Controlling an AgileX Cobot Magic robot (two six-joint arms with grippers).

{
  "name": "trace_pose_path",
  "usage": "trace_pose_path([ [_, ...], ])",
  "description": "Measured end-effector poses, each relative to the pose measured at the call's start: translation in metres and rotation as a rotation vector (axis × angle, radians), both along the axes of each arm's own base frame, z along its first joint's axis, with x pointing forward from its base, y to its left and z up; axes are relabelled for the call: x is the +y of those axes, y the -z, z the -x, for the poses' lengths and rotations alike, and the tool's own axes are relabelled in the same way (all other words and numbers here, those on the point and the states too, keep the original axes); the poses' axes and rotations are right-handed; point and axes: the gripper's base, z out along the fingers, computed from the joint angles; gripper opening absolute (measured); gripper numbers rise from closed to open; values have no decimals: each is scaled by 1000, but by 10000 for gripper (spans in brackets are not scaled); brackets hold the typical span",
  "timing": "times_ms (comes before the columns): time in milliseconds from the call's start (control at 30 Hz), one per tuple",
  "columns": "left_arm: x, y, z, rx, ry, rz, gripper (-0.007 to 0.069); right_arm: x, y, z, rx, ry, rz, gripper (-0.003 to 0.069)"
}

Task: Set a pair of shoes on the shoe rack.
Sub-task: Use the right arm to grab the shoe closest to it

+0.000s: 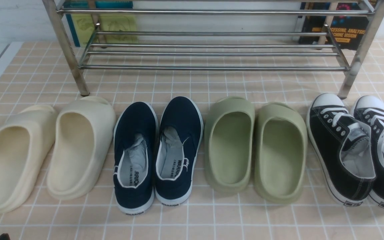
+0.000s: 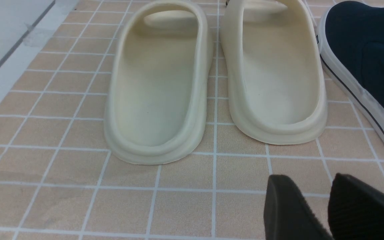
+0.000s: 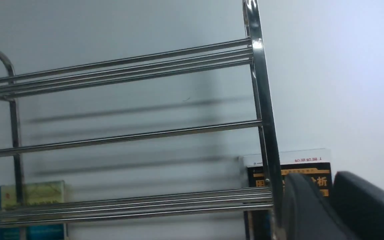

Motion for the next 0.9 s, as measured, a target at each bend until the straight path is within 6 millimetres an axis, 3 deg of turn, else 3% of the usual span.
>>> trace_pose_path([
  [100,0,0,0,0,0,0,240,0,-32,-14,94,37,65,16],
  [200,0,0,0,0,0,0,240,-1,-45,-33,189,52,101,-2],
  [233,0,0,0,0,0,0,240,-1,-55,-52,274,58,124,-3],
  [400,0,0,0,0,0,0,240,1,-38,-118,744,26,145,-1],
  [500,0,0,0,0,0,-1,240,14,-21,-158,1091,-36,176,13],
  [567,0,0,0,0,0,-1,240,24,-16,-177,1217,-74,202,33],
  [667,0,0,0,0,0,-1,240,44,-10,-206,1356,-130,251,120],
  [733,0,0,0,0,0,-1,240,60,1,-228,1448,-161,288,238],
  [900,0,0,0,0,0,-1,240,71,35,-260,1569,-169,287,461],
])
